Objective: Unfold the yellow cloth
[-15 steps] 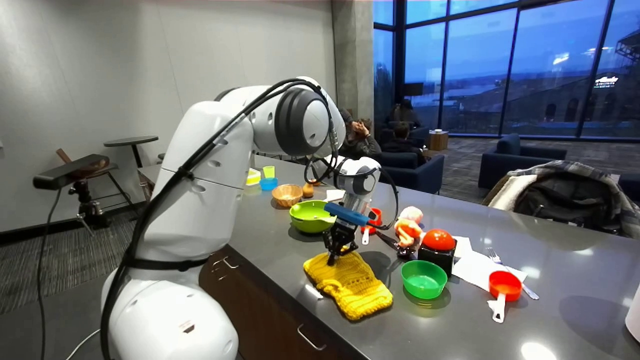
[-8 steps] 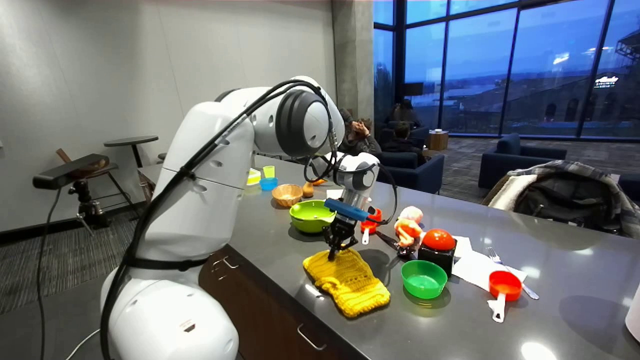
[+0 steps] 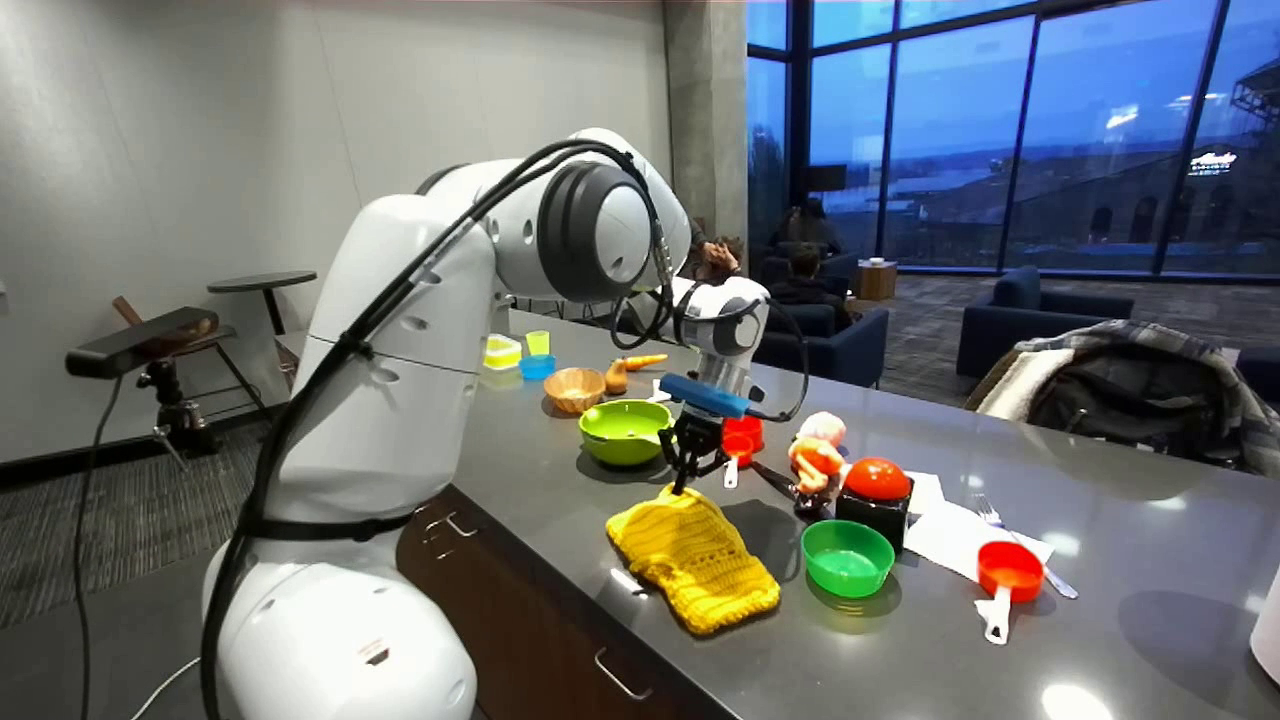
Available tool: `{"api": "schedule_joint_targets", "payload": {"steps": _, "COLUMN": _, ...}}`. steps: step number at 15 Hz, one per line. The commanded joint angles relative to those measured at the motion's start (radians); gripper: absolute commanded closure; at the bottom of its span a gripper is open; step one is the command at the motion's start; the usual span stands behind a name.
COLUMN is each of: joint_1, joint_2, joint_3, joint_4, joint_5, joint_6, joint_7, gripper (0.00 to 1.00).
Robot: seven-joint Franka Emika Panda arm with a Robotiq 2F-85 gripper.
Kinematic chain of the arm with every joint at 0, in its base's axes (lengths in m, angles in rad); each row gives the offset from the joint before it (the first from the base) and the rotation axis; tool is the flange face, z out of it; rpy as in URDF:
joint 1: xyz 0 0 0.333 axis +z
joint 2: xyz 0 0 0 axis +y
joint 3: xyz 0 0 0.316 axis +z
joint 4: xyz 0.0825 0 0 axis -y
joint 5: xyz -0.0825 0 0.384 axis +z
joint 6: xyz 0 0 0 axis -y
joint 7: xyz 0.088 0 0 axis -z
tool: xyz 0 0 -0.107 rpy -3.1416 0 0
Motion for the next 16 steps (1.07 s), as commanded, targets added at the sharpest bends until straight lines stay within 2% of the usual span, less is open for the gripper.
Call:
{"api": "schedule_joint_targets", "payload": {"steps": 1, "joint_1": 0.003, "joint_2": -0.09, "joint_3": -0.008, "joint_4": -0.044, "joint_5": -0.016, "joint_6": 0.025, "joint_7": -0.002, "gripper": 1.0}}
{"api": "schedule_joint_targets", "payload": {"steps": 9, "joint_1": 0.007, "joint_2": -0.298, "joint_3": -0.01, "joint_4": -0.154, "joint_5": -0.043, "joint_6": 0.129, "joint_7": -0.017, "gripper": 1.0}}
{"api": "schedule_joint_targets", "payload": {"steps": 10, "joint_1": 0.008, "joint_2": -0.325, "joint_3": -0.01, "joint_4": -0.169, "joint_5": -0.054, "joint_6": 0.138, "joint_7": -0.018, "gripper": 0.74}}
{"api": "schedule_joint_targets", "payload": {"steps": 11, "joint_1": 0.009, "joint_2": -0.351, "joint_3": -0.01, "joint_4": -0.182, "joint_5": -0.061, "joint_6": 0.142, "joint_7": -0.02, "gripper": 0.73}}
{"api": "schedule_joint_targets", "payload": {"steps": 16, "joint_1": 0.014, "joint_2": -0.465, "joint_3": -0.014, "joint_4": -0.24, "joint_5": -0.127, "joint_6": 0.154, "joint_7": -0.002, "gripper": 0.44}}
